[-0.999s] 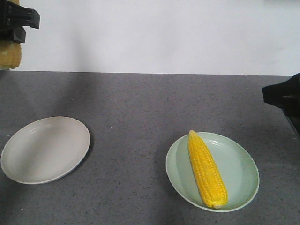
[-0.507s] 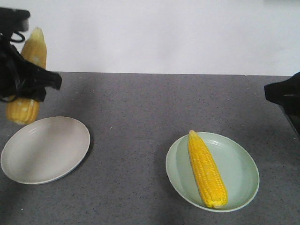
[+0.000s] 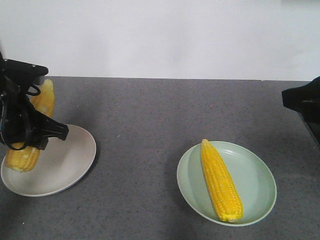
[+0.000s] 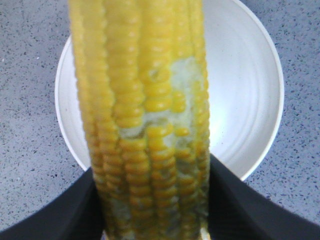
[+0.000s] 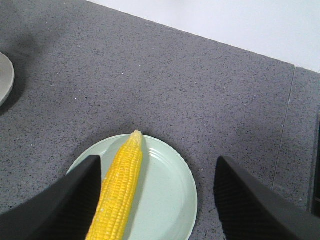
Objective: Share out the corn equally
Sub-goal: 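Lower the left gripper's cob onto the white plate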
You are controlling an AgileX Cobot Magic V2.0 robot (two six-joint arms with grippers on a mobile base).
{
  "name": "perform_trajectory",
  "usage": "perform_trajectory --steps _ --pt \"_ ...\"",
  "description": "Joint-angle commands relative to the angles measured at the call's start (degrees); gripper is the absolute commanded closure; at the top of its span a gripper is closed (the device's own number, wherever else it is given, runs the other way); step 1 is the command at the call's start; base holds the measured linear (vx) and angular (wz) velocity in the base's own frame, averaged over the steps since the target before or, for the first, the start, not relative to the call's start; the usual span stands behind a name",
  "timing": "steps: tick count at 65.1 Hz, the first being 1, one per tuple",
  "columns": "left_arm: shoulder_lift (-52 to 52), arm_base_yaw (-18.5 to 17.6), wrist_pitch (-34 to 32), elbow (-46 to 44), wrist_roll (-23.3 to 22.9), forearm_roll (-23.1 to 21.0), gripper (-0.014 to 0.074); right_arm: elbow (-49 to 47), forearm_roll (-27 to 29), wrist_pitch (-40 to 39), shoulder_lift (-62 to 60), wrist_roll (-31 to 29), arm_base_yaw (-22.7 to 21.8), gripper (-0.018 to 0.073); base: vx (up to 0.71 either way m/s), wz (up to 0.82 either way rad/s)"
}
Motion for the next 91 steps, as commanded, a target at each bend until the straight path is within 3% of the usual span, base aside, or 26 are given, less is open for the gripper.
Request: perform_trajectory --steps 1,50,91 --pt "0.2 0.0 -2.0 -1.2 -0.3 1.2 0.0524 -1.4 -0.4 -3.9 -0.4 0.1 -0.2 0.0084 0.0 0.0" --pt "8.4 0.0 -1.7 -1.2 -0.4 2.6 0.0483 -1.4 -0.4 -3.6 -0.4 0.3 -0.2 0.0084 0.0 0.0" --pt "8.4 0.0 -2.0 -1.2 -1.4 2.6 0.0037 -1.4 -0.4 -3.6 -0.4 0.3 -0.2 0.0084 0.0 0.0"
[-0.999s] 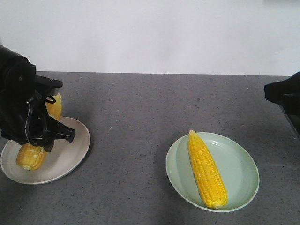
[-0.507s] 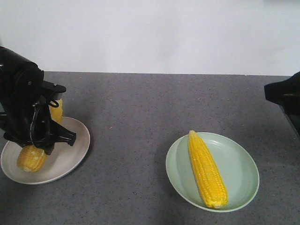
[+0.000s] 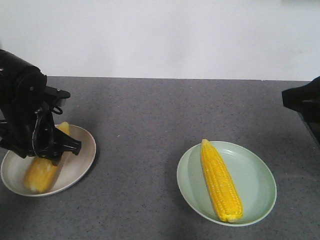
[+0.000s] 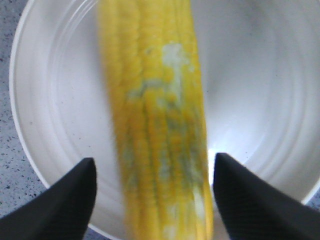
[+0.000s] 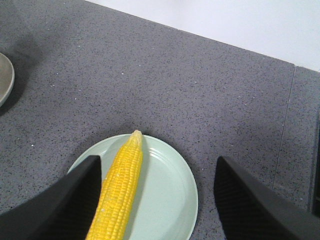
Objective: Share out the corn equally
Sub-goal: 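Lower the left gripper's cob onto the white plate, then open the left gripper and withdraw it from the plate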
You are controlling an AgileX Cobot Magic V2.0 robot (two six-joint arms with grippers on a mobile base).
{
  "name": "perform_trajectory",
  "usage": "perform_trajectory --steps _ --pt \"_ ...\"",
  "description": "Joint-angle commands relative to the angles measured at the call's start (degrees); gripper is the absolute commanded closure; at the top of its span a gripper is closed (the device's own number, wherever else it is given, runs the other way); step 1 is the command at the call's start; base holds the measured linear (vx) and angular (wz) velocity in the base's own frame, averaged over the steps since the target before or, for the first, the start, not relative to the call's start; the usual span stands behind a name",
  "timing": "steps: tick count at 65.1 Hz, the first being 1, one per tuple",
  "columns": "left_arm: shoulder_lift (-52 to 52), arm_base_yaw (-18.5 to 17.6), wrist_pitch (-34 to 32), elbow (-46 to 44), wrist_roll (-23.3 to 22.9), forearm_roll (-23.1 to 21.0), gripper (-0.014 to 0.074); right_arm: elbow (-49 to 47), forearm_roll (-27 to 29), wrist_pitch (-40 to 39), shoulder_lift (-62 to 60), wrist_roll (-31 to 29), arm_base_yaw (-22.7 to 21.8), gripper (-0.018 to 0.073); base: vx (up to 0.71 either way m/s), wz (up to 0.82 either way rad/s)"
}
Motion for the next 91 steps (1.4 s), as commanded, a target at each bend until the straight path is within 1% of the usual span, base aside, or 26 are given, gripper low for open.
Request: perform_trajectory --steps 1,9,26,34,47,58,70,80,89,91 --pt "-2.2 0.0 -1.2 -1.3 -1.1 1.0 0.003 -1.4 -0.4 -3.6 -0.4 0.2 -0.2 0.0084 0.0 0.0" --pt "-2.2 0.0 -1.3 -1.3 -1.3 1.0 -0.0006 -1.4 -0.4 -3.6 -0.4 0.2 -0.2 0.0084 0.0 0.0" --pt "-2.4 0.0 -2.9 -1.4 -1.3 2.1 0.0008 -1.4 -0.4 -3.7 -0.4 0.4 -0.2 0.0084 0.0 0.0" --pt "-3.8 0.0 -5.2 -1.4 -1.4 2.1 0.0008 -1.4 -0.5 -3.9 -0.4 1.1 -0.2 0.0084 0.0 0.0" --pt "-9.5 0.0 -12.3 -1.4 -4.3 2.1 0.0008 -1.4 -2.6 -4.6 -0.4 3.0 -0.2 0.0084 0.0 0.0" --pt "-15.9 0.0 -17.2 -1.4 -6.4 2.1 0.0008 -1.4 -7.4 -5.2 -1.2 7.4 -0.2 0.0084 0.0 0.0" --pt "-24.1 0.0 -23.4 -0.5 -7.3 2.1 0.0008 -1.4 -13.1 -4.9 -3.6 11.1 -0.2 0.0084 0.0 0.0" --pt "-31.8 0.0 -29.8 4.4 -7.5 2.1 0.0008 -0.1 -16.4 -5.7 -6.5 12.3 -0.2 0.0084 0.0 0.0" --pt "-39.5 0.0 -38.1 11.8 -7.5 2.2 0.0008 6.6 -17.4 -9.6 -10.6 12.7 -0.2 0.0084 0.0 0.0" --pt "-41.5 0.0 -40.8 14.0 -7.5 2.3 0.0008 8.3 -17.4 -11.2 -11.8 12.7 -0.2 0.0084 0.0 0.0"
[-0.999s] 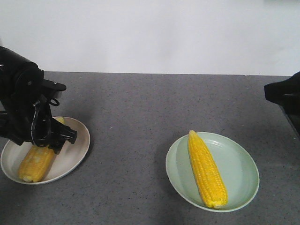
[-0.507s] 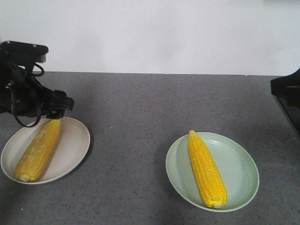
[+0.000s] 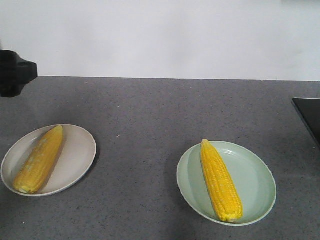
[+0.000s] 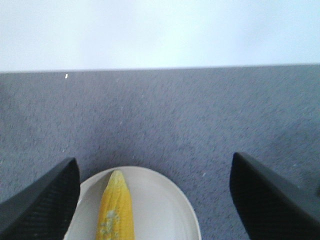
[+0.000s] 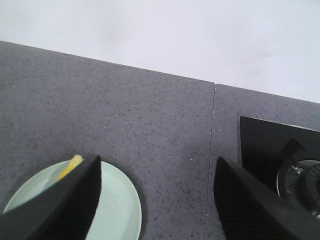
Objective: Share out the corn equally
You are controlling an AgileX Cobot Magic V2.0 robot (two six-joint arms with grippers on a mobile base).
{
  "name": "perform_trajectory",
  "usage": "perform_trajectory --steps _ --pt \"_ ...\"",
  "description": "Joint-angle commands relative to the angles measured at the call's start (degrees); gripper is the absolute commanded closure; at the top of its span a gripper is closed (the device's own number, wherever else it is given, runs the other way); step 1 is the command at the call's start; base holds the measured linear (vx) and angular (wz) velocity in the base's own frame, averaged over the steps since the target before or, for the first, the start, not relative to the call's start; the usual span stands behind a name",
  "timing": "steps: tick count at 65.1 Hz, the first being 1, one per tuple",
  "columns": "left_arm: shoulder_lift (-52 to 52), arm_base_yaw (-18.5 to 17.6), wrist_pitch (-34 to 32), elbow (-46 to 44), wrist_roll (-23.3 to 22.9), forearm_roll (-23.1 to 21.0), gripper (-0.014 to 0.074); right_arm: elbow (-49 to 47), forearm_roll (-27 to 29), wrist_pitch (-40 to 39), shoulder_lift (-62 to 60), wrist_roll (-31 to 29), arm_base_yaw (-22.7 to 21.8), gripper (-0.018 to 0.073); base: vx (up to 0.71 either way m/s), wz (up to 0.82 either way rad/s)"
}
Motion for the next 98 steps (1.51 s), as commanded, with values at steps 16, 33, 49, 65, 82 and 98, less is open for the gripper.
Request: perform_trajectory --steps 16,33,49,65,82,98 --pt "-18.2 0.0 -26.5 18.6 -0.6 4.3 0.001 18.2 -1.6 -17.9 -11.1 1.0 -0.2 0.0084 0.0 0.0" --pt "-27.0 0.0 -31.7 31.5 -0.5 4.2 0.0011 29.2 -2.3 -27.4 -18.0 1.0 -0.2 0.0087 0.0 0.0" --pt "-27.3 0.0 -32.1 33.4 -0.5 4.2 0.0097 29.9 -2.7 -29.6 -18.8 1.0 -0.2 0.0191 0.0 0.0" --pt "-27.3 0.0 -32.7 33.4 -0.5 4.2 0.0451 29.9 -2.7 -29.8 -18.8 0.6 -0.2 0.0501 0.0 0.0" --pt "-27.3 0.0 -32.7 33.4 -0.4 4.2 0.0604 29.9 -2.7 -29.6 -18.8 0.5 -0.2 0.0569 0.0 0.0" --pt "-27.3 0.0 -32.7 33.4 -0.4 4.2 0.0603 29.9 -2.7 -29.6 -18.8 0.5 -0.2 0.0569 0.0 0.0"
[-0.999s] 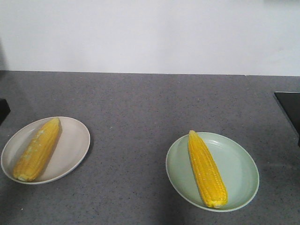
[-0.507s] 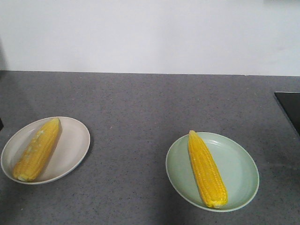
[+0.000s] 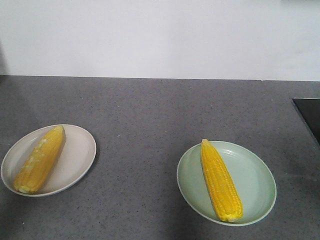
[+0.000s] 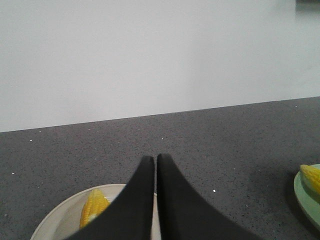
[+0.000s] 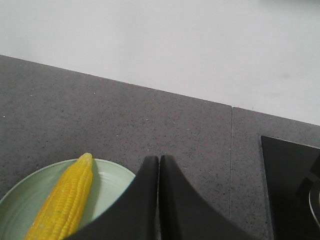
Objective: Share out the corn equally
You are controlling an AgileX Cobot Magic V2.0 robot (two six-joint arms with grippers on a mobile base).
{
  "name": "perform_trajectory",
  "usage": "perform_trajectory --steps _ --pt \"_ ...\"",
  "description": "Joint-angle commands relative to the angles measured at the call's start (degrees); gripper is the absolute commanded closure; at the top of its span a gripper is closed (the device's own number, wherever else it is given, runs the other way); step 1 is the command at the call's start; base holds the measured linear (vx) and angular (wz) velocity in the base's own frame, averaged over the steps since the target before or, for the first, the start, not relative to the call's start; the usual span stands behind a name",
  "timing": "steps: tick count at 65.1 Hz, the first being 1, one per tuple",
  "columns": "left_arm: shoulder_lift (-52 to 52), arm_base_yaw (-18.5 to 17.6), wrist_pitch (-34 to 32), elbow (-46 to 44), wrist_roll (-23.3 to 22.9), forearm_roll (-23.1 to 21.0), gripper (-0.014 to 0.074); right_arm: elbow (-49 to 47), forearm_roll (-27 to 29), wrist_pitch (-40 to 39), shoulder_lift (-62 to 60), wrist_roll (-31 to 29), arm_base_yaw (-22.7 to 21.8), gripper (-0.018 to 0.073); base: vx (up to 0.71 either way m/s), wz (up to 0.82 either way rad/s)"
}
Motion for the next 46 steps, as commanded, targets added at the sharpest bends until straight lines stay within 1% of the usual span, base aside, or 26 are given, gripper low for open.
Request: perform_trajectory --steps 1,41,44,46 --pt "0.1 0.0 -4.3 -1.6 -0.4 0.2 0.0603 -1.3 -1.0 -4.1 0.3 -0.4 -0.2 0.0569 0.0 0.0" --pt "0.0 0.0 -4.2 -1.6 -0.3 0.2 0.0603 -1.3 -1.0 -4.2 0.3 -0.4 -0.2 0.057 0.0 0.0" --pt "-0.3 0.0 -4.2 -1.6 0.3 0.2 0.0603 -1.3 -1.0 -4.2 0.3 -0.4 -0.2 0.057 0.0 0.0" --pt "-0.6 0.0 -4.1 -1.6 1.6 0.2 0.0603 -1.3 -1.0 -4.1 0.3 -0.4 -0.2 0.057 0.0 0.0"
